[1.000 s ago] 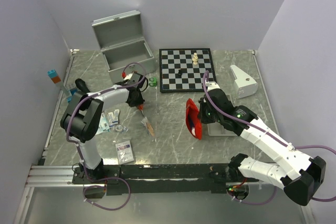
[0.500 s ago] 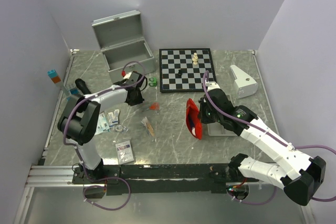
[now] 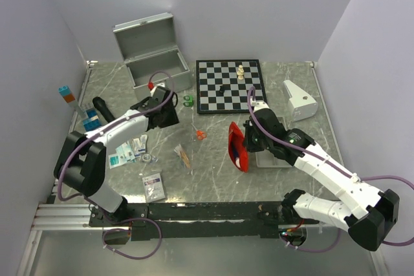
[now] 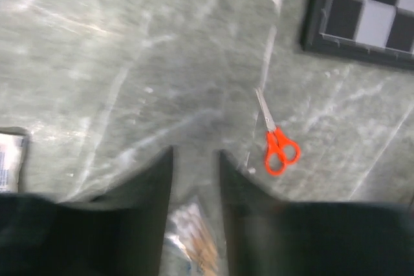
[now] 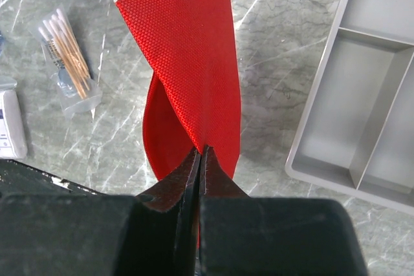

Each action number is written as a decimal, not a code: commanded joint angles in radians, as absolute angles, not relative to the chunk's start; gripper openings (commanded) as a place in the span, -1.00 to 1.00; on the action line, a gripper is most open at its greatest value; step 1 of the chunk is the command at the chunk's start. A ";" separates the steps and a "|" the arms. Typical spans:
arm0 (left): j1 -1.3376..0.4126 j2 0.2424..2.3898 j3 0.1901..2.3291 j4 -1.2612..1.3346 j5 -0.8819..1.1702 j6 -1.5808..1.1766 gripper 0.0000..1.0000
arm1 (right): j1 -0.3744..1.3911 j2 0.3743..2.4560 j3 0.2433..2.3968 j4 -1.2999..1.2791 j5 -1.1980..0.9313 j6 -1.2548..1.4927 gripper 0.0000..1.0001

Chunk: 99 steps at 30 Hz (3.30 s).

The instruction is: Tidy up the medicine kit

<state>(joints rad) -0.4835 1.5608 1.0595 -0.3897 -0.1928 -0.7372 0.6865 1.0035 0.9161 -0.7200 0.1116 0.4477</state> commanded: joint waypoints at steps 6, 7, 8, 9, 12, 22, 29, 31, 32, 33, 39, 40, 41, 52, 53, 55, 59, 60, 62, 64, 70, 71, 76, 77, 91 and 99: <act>-0.661 1.725 1.224 -0.387 -0.210 -0.761 0.22 | 0.681 0.965 0.946 -0.727 0.133 0.456 -1.00; -0.669 1.742 1.245 -0.400 -0.225 -0.791 0.20 | 0.683 0.962 0.943 -0.729 0.135 0.457 -1.00; -0.672 1.764 1.256 -0.409 -0.241 -0.813 0.17 | 0.683 0.956 0.939 -0.729 0.138 0.457 -1.00; -0.676 1.782 1.267 -0.419 -0.256 -0.839 0.15 | 0.681 0.953 0.937 -0.729 0.138 0.456 -1.00; -0.680 1.842 1.301 -0.468 -0.307 -0.903 0.03 | 0.683 0.940 0.931 -0.732 0.144 0.451 -1.00; -0.693 1.934 1.341 -0.488 -0.319 -0.963 -0.03 | 0.681 0.925 0.904 -0.716 0.144 0.448 -1.00; -0.707 1.934 1.341 -0.476 -0.311 -0.974 0.04 | 0.681 0.914 0.893 -0.715 0.143 0.451 -1.00; -0.715 1.939 1.339 -0.474 -0.313 -0.968 0.05 | 0.680 0.913 0.888 -0.713 0.141 0.451 -1.00; -0.719 1.942 1.342 -0.480 -0.319 -0.966 0.05 | 0.680 0.914 0.885 -0.712 0.141 0.451 -1.00; -0.726 1.950 1.344 -0.486 -0.324 -0.963 0.04 | 0.680 0.914 0.884 -0.710 0.138 0.451 -1.00; -0.741 2.012 1.394 -0.549 -0.362 -0.951 0.04 | 0.680 0.911 0.877 -0.709 0.133 0.457 -1.00; -0.744 2.020 1.405 -0.561 -0.374 -0.943 0.04 | 0.680 0.910 0.877 -0.709 0.135 0.457 -1.00; -0.747 2.031 1.416 -0.574 -0.388 -0.940 0.04 | 0.680 0.910 0.877 -0.710 0.135 0.457 -1.00; -0.756 2.037 1.370 -0.624 -0.413 -0.925 -0.03 | 0.680 0.891 0.865 -0.700 0.138 0.465 -1.00; -0.755 2.030 1.356 -0.623 -0.414 -0.928 -0.03 | 0.680 0.891 0.865 -0.701 0.138 0.465 -1.00; -0.755 2.010 1.333 -0.609 -0.408 -0.927 -0.01 | 0.680 0.890 0.865 -0.701 0.137 0.465 -1.00; -0.758 2.009 1.333 -0.607 -0.382 -0.901 -0.02 | 0.680 0.882 0.862 -0.698 0.130 0.466 -1.00; -0.759 2.017 1.338 -0.615 -0.379 -0.894 -0.03 | 0.680 0.881 0.864 -0.699 0.127 0.468 -1.00; -0.762 2.025 1.344 -0.629 -0.379 -0.881 -0.04 | 0.680 0.879 0.865 -0.706 0.126 0.466 -1.00; -0.765 2.023 1.338 -0.638 -0.385 -0.873 -0.06 | 0.680 0.873 0.862 -0.709 0.132 0.466 -1.00; -0.765 2.013 1.315 -0.644 -0.380 -0.844 -0.29 | 0.680 0.865 0.867 -0.716 0.130 0.469 -1.00; -0.765 2.010 1.312 -0.643 -0.377 -0.841 -0.33 | 0.680 0.861 0.864 -0.715 0.130 0.472 -1.00; -0.765 1.993 1.292 -0.623 -0.371 -0.833 -0.59 | 0.680 0.847 0.844 -0.698 0.121 0.480 -1.00; -0.764 1.990 1.293 -0.618 -0.370 -0.830 -0.64 | 0.680 0.851 0.847 -0.701 0.121 0.480 -1.00; -0.764 1.922 1.244 -0.554 -0.354 -0.842 -0.57 | 0.680 0.864 0.865 -0.715 0.127 0.485 -1.00; -0.765 1.953 1.241 -0.561 -0.348 -0.815 -0.50 | 0.680 0.864 0.864 -0.718 0.127 0.485 -1.00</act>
